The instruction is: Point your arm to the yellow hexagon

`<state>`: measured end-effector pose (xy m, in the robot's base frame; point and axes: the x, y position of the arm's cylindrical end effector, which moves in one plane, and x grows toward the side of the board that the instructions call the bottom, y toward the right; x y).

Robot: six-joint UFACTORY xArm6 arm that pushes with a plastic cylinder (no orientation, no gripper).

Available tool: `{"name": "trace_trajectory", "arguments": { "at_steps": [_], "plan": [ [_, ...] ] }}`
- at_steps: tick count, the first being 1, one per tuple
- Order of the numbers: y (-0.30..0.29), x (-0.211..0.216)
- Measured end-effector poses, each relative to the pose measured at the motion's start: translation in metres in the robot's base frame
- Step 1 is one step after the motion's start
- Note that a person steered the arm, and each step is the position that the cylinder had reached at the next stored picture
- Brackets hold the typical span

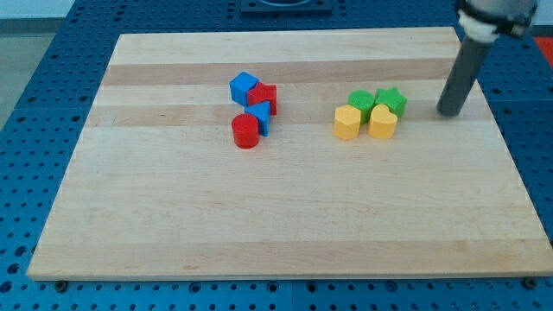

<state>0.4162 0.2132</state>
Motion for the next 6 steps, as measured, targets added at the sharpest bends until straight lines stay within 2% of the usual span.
{"name": "trace_trajectory", "arguments": {
  "at_steps": [1,2,3,4,5,6],
  "plan": [
    [-0.048,0.088],
    [-0.162,0.097],
    [-0.18,0.039],
    [-0.186,0.001],
    [-0.177,0.001],
    [-0.144,-0.001]
  ]
}}
